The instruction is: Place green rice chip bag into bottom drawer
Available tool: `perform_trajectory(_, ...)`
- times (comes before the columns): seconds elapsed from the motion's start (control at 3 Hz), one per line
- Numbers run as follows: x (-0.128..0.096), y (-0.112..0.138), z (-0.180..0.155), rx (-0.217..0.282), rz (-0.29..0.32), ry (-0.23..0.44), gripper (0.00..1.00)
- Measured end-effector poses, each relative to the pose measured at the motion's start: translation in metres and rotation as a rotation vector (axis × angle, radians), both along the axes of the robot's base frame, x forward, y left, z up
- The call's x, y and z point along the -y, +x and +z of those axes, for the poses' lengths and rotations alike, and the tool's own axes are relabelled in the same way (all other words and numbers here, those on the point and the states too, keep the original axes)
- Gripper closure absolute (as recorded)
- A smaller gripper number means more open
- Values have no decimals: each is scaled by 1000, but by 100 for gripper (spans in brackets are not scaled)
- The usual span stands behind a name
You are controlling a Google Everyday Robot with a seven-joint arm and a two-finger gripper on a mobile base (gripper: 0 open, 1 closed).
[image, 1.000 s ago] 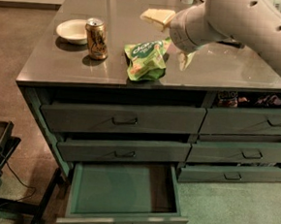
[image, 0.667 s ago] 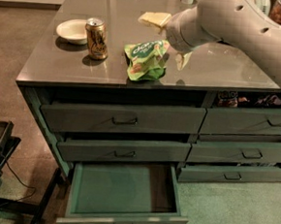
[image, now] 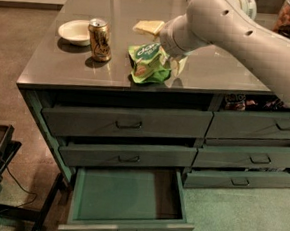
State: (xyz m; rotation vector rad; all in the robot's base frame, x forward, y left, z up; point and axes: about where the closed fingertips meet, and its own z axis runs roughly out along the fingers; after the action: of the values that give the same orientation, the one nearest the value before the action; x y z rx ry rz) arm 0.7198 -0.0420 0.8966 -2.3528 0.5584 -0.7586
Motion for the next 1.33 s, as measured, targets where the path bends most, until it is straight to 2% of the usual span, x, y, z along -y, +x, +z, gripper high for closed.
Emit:
perform_trajectory(0.33,-13,-5,-13,-35,27,-24,19)
perform_trajectory(1.0,-12,-14,-25,-84,24,-71,66)
perform_trajectory(1.33,-12,-15,-25,-84,24,-72,89)
